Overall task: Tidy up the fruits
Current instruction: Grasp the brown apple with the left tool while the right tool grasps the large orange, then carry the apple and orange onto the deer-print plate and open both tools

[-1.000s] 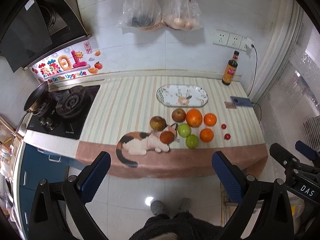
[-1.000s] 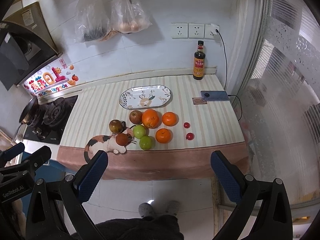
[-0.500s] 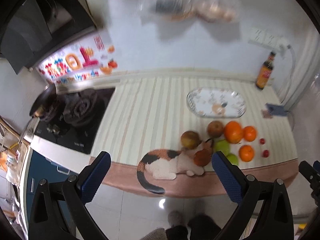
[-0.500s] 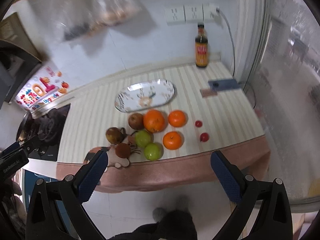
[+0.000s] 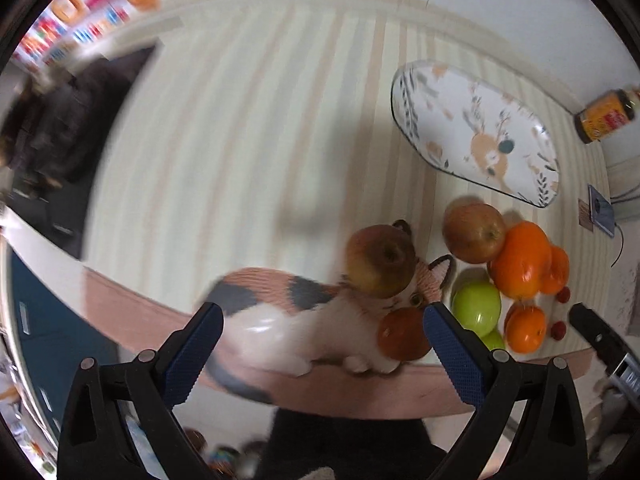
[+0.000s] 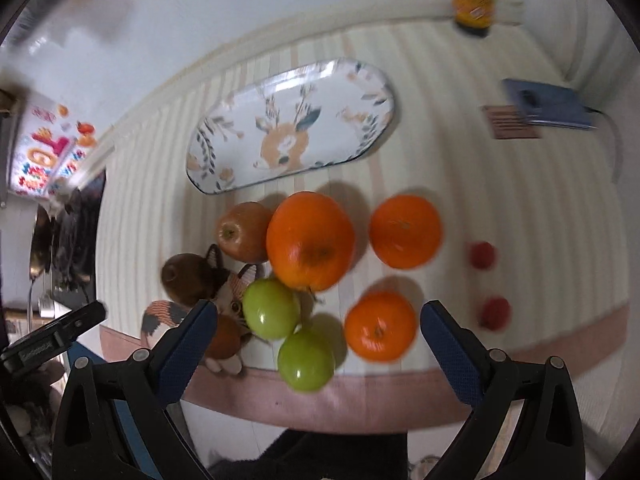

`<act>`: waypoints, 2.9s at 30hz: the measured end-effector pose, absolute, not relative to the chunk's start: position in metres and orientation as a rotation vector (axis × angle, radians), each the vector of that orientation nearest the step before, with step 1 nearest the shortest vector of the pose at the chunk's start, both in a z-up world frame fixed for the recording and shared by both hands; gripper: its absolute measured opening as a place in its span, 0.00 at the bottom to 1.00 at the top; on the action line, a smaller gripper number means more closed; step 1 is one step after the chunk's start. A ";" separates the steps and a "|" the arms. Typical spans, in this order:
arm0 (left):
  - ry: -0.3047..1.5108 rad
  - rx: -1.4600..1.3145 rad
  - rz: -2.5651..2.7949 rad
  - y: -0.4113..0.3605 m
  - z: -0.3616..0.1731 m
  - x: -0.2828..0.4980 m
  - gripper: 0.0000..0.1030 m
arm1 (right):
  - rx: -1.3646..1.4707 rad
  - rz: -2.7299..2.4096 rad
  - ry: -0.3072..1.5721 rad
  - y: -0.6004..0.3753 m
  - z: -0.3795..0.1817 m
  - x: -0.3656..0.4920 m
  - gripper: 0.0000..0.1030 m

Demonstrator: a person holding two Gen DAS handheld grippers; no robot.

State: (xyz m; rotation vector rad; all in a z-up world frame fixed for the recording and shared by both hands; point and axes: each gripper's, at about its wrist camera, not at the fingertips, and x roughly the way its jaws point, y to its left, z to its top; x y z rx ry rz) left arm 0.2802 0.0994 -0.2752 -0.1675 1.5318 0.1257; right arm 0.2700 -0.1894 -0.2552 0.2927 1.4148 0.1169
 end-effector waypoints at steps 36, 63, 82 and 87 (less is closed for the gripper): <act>1.534 -0.227 -0.018 0.048 -0.276 0.322 0.61 | 0.119 0.158 1.535 -0.151 -0.298 0.327 0.76; 1.723 -0.373 -0.196 -0.022 -0.332 0.509 0.61 | 0.207 0.141 1.539 -0.201 -0.329 0.493 0.78; 1.603 -0.194 -0.113 -0.015 -0.285 0.486 0.86 | 0.145 0.062 1.505 -0.198 -0.279 0.464 0.92; 1.521 -0.103 -0.063 0.002 -0.261 0.449 0.86 | 0.107 0.042 1.463 -0.192 -0.255 0.431 0.92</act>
